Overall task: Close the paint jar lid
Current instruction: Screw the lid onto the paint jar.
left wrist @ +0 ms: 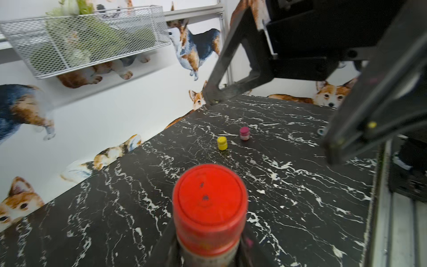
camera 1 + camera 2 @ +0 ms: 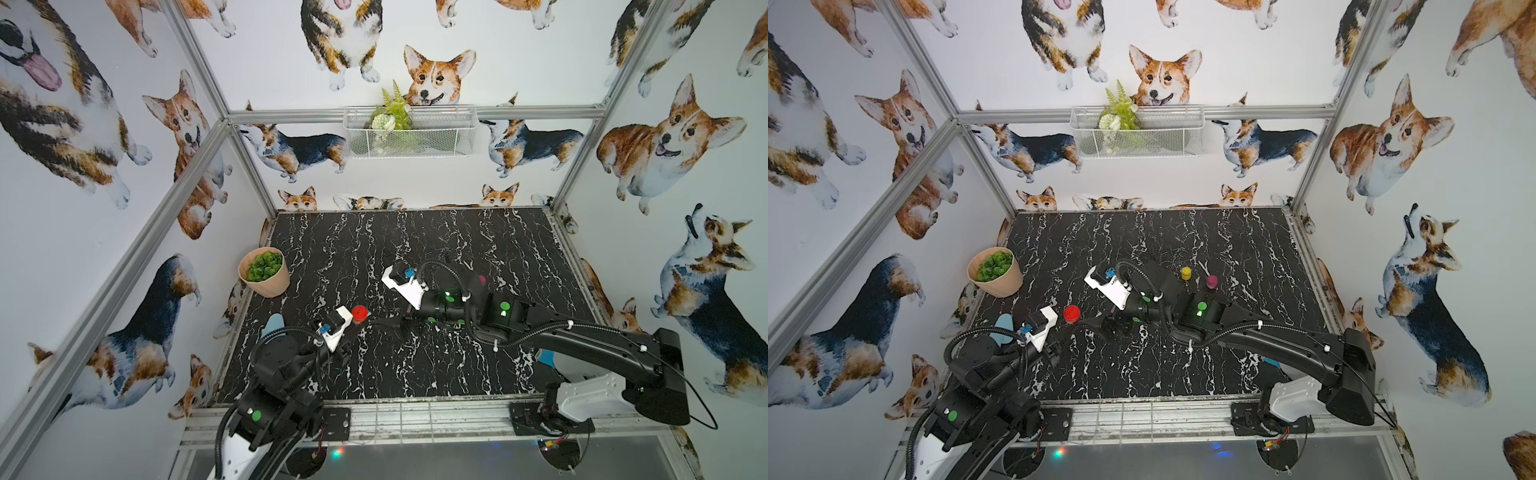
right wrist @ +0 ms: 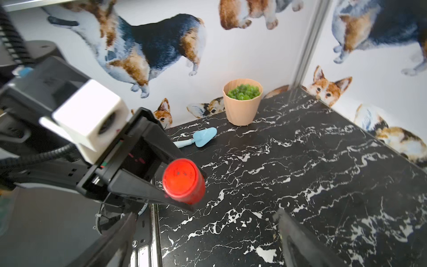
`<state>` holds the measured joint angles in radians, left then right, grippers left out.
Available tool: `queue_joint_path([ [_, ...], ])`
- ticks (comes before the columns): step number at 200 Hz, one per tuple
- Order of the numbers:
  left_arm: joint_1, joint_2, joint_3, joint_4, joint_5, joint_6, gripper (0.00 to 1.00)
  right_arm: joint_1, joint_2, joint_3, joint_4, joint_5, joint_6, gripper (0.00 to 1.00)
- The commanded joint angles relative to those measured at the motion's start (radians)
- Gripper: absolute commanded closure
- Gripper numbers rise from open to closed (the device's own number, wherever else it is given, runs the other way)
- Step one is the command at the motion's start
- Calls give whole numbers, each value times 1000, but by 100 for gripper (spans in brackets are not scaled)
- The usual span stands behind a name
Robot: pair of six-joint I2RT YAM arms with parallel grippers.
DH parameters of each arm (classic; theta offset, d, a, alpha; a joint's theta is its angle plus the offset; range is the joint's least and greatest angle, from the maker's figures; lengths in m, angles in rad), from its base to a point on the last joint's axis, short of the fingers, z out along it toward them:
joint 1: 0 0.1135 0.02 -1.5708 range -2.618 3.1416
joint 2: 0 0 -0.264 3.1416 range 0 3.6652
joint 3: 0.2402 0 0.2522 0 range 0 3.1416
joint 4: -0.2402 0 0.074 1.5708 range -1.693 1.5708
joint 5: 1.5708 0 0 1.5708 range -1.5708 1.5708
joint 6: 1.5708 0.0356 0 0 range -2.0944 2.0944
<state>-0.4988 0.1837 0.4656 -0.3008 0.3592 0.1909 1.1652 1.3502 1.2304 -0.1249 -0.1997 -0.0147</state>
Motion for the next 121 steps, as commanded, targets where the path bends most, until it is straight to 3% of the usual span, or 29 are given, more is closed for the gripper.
queue_joint_path([
  [1, -2, 7, 1, 69, 167, -32, 72, -7, 0, 17, -35, -158, -192, 11],
  [20, -2, -1, 1, 77, 191, -44, 72, -15, 13, 25, -30, -217, -231, 25],
  [68, -2, -10, 1, 76, 174, -41, 72, -14, 50, 59, -18, -272, -232, 41],
  [121, -1, -13, 1, 69, 153, -34, 72, -7, 87, 85, -30, -317, -220, 45],
])
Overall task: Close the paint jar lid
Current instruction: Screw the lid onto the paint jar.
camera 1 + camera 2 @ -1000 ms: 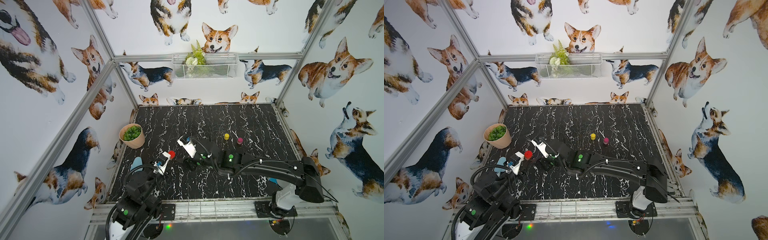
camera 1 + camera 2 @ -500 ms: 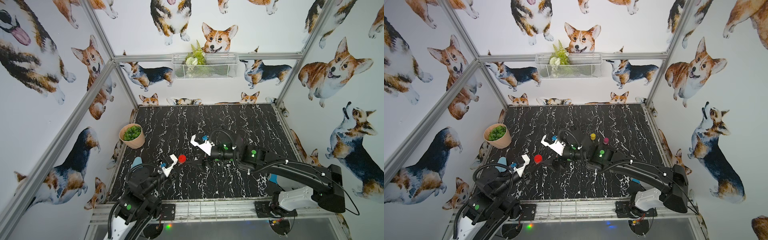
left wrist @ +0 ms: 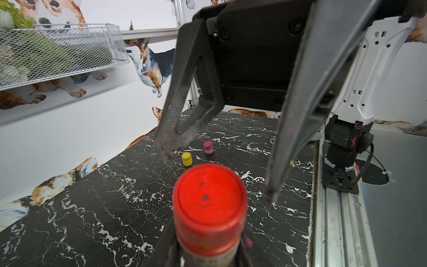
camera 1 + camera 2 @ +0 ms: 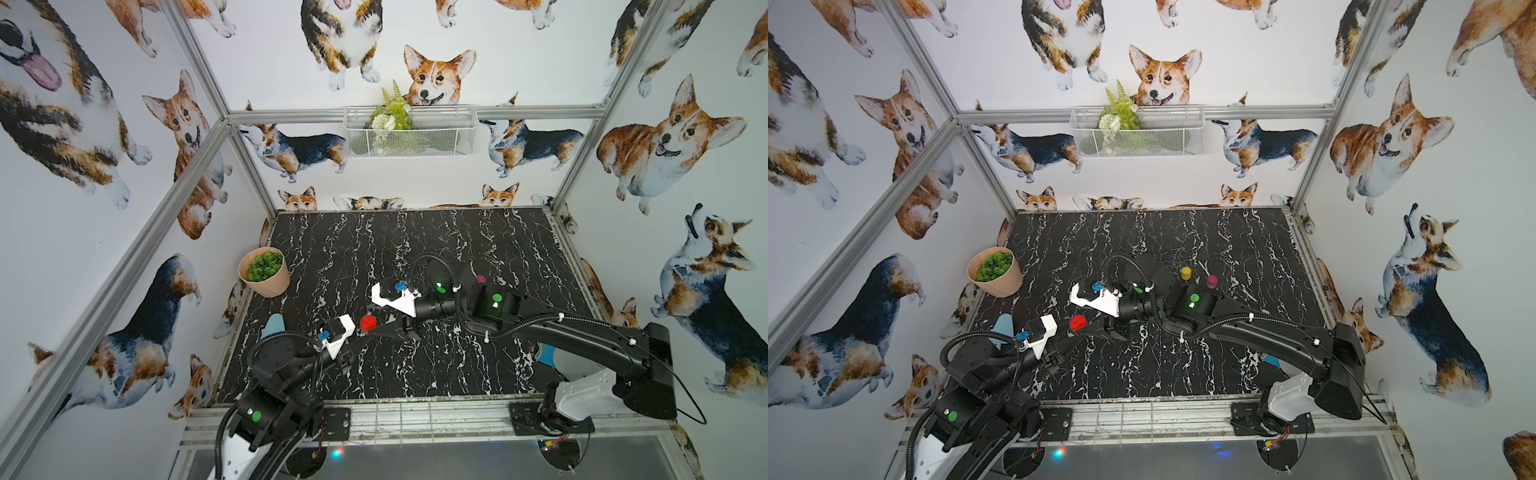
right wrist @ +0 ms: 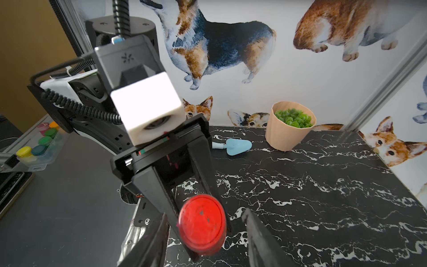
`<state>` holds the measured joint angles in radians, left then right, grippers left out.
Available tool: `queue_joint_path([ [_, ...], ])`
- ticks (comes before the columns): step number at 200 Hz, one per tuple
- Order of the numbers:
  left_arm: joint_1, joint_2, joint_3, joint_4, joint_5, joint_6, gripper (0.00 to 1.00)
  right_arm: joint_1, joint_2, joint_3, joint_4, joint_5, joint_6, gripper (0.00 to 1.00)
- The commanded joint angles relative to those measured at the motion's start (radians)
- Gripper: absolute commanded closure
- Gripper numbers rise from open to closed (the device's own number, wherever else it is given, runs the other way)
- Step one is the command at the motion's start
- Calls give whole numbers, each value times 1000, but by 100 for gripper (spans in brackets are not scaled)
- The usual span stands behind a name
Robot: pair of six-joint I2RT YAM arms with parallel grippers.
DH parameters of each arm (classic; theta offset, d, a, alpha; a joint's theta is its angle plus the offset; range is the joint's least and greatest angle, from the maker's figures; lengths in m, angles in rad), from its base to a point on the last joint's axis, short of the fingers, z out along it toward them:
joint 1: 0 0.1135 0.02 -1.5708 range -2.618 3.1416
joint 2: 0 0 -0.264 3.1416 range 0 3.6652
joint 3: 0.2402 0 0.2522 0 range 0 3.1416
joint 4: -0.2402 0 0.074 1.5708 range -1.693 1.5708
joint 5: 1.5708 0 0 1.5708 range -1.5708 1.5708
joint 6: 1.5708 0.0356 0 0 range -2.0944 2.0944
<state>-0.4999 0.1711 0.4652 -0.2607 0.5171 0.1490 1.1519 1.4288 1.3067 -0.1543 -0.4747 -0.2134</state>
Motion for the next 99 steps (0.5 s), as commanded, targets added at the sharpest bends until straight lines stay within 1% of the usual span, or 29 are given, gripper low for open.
queue_joint_path([
  [1, 0, -1, 1, 29, -5, 8, 72, 5, 9, 8, 0, -42, -21, 45],
  [54, -1, 2, 1, 28, -11, 12, 72, 14, 28, 17, -22, -22, -30, 46],
  [69, -1, 2, 1, 28, -12, 11, 72, 18, 31, 14, -18, -13, -35, 48],
  [80, -1, 1, 1, 28, -14, 11, 72, 22, 32, 11, -13, -2, -35, 53],
  [99, -1, 2, 1, 26, -16, 13, 72, 26, 30, 6, -2, 15, -33, 58],
])
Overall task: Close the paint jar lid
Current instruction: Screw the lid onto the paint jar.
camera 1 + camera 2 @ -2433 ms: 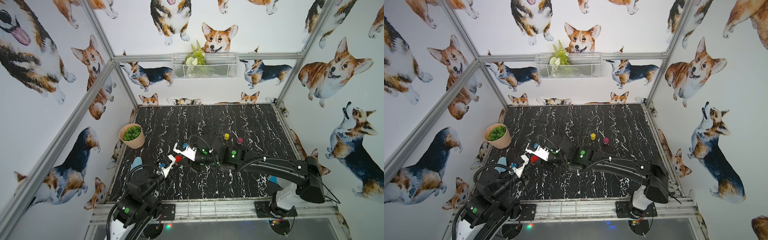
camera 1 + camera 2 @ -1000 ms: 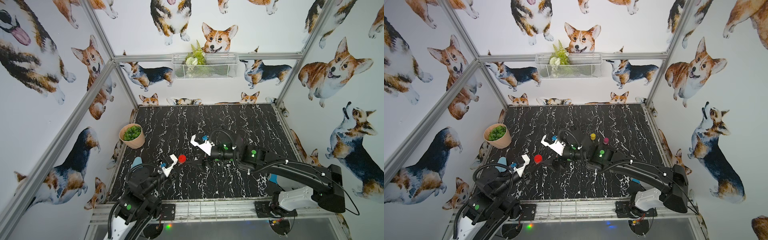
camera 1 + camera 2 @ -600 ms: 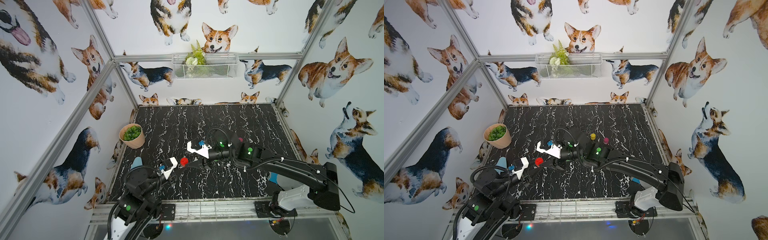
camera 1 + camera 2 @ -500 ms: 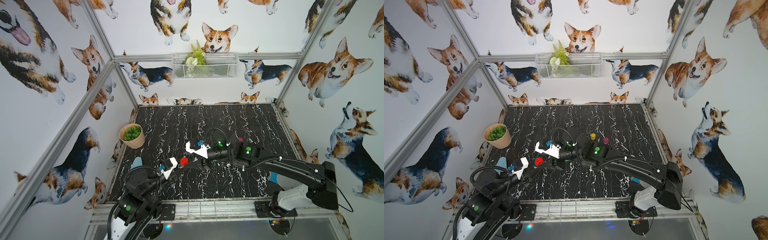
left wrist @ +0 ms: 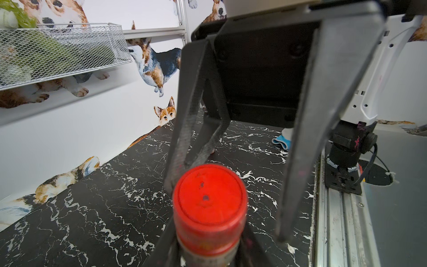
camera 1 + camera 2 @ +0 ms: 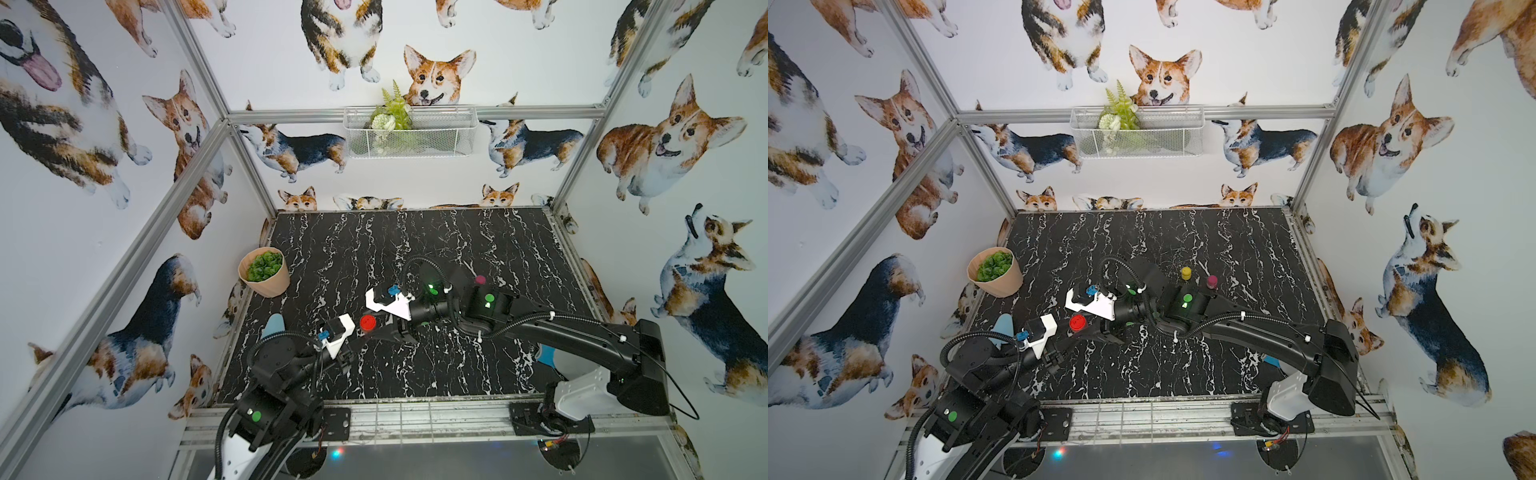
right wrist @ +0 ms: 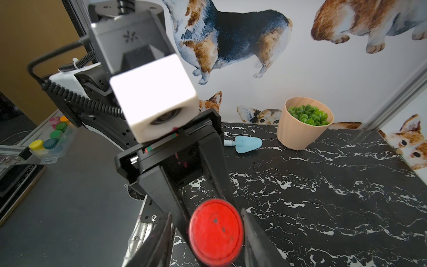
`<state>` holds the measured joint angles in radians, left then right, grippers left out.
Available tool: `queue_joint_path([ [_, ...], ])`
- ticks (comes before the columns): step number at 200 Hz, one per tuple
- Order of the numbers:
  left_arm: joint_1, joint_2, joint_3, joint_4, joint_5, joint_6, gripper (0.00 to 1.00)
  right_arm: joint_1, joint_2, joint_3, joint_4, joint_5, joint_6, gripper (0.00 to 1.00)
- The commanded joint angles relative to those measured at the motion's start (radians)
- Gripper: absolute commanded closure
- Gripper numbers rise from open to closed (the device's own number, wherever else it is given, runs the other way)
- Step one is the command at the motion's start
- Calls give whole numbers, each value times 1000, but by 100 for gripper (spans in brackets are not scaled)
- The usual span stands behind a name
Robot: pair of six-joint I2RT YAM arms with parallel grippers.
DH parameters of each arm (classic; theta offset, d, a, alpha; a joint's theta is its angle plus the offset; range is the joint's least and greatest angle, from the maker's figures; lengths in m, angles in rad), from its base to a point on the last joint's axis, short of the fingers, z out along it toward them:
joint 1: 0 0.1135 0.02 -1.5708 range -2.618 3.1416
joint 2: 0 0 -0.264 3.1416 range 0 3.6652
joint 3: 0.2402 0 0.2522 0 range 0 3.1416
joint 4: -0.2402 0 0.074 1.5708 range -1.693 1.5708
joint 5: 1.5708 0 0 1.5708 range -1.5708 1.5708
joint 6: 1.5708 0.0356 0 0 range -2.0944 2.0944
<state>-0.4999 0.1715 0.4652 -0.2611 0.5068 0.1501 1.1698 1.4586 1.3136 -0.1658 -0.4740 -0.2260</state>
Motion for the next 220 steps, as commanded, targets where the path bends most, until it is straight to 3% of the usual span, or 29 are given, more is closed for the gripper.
queue_joint_path([
  [1, -1, 2, 1, 27, -5, 12, 72, 8, 0, 0, 11, 15, -20, 58],
  [50, 0, 0, 3, 25, -12, 12, 72, 27, 3, -4, 14, 63, -27, 66],
  [101, 0, -18, 4, 22, -52, 18, 72, 59, 18, -29, 55, 163, -10, 68],
  [146, -1, -57, 3, 20, -132, 32, 72, 115, 56, -53, 156, 381, 68, 68],
  [197, -1, -94, 6, 1, -271, 64, 73, 151, 151, -34, 229, 705, 259, 68],
  [220, -1, -105, 6, -2, -307, 71, 73, 209, 221, 11, 232, 856, 241, 69],
])
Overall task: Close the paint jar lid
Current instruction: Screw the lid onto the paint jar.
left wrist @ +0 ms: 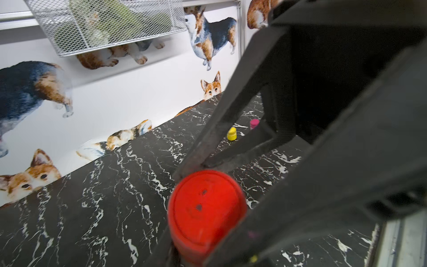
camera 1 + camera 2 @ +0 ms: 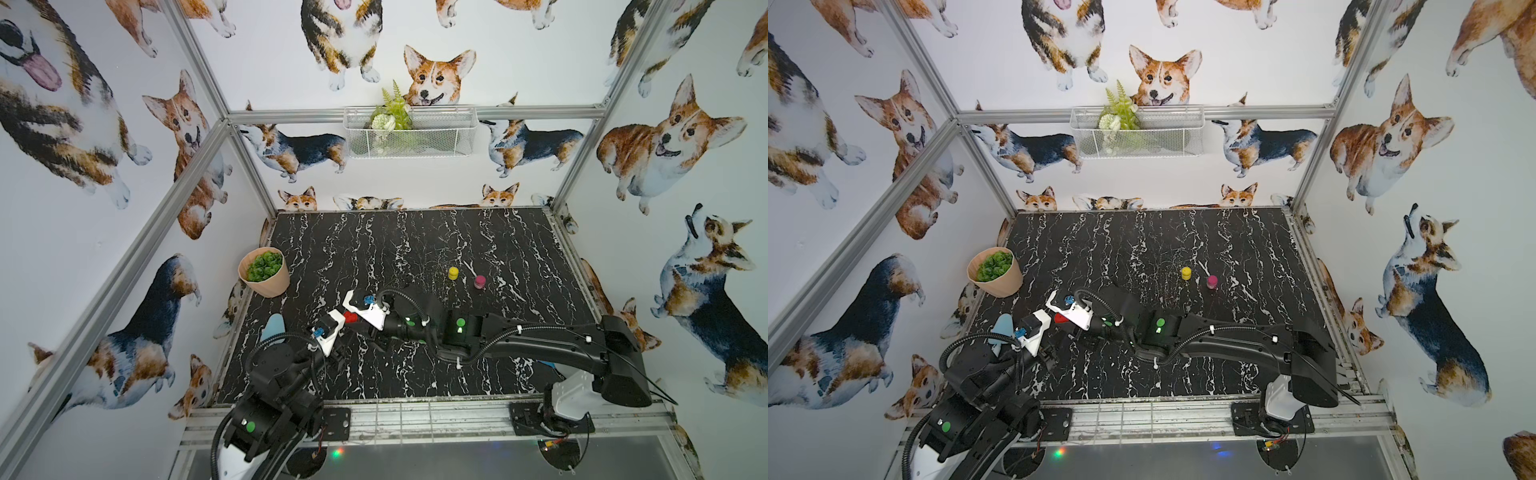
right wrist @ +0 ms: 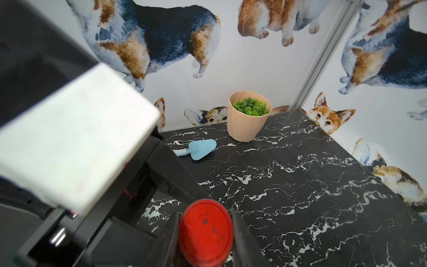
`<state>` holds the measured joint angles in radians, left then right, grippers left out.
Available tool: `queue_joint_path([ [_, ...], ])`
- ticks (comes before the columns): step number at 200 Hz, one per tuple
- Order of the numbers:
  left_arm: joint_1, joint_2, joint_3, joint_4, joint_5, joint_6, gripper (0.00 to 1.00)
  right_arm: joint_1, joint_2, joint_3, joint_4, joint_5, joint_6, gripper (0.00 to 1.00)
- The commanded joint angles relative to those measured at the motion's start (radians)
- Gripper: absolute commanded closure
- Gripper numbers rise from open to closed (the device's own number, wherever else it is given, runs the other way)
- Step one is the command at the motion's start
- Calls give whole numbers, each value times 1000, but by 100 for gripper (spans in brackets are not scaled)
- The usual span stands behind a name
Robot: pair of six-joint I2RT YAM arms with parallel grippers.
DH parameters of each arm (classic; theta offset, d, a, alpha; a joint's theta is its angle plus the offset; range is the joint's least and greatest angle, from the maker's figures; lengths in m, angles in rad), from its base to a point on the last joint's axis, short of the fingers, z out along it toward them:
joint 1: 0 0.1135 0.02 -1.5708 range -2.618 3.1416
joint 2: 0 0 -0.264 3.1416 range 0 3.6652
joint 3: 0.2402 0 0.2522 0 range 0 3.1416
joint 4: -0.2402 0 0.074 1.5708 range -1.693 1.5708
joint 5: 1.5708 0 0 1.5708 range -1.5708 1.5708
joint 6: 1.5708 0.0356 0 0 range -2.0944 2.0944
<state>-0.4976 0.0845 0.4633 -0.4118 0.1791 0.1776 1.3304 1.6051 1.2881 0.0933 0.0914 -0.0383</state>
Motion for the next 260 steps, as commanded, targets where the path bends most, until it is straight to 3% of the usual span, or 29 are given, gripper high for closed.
queue_joint_path([
  [1, -3, -18, 8, 148, 19, 44, 73, 52, 77, 38, -26, 297, 50, 69],
  [17, -2, -20, 9, 144, 1, 46, 73, 95, 117, 74, -23, 384, 26, 69],
  [66, -3, -23, 11, 138, -45, 51, 73, 105, 92, 65, -17, 417, 67, 66],
  [74, -3, -23, 11, 136, -48, 53, 73, 105, 83, 61, -19, 414, 70, 59],
  [85, -4, -22, 10, 138, -46, 52, 73, 105, 67, 49, -17, 399, 74, 39],
  [96, -3, -18, 11, 138, -40, 49, 73, 103, 47, 26, -1, 374, 79, 27],
  [118, -2, -12, 11, 137, -37, 49, 73, 94, 10, -3, 3, 311, 83, 17],
  [165, -1, 21, 12, 131, -31, 49, 73, 78, -138, -114, 42, 203, 101, 6],
  [205, -1, 35, 9, 142, 67, 35, 73, -64, -282, -219, 39, -180, 79, 6],
  [230, -2, 45, 5, 165, 233, 4, 73, -162, -337, -251, 35, -404, -72, 6],
  [260, -4, 71, 7, 193, 368, -36, 73, -296, -318, -179, -42, -842, -177, 8],
])
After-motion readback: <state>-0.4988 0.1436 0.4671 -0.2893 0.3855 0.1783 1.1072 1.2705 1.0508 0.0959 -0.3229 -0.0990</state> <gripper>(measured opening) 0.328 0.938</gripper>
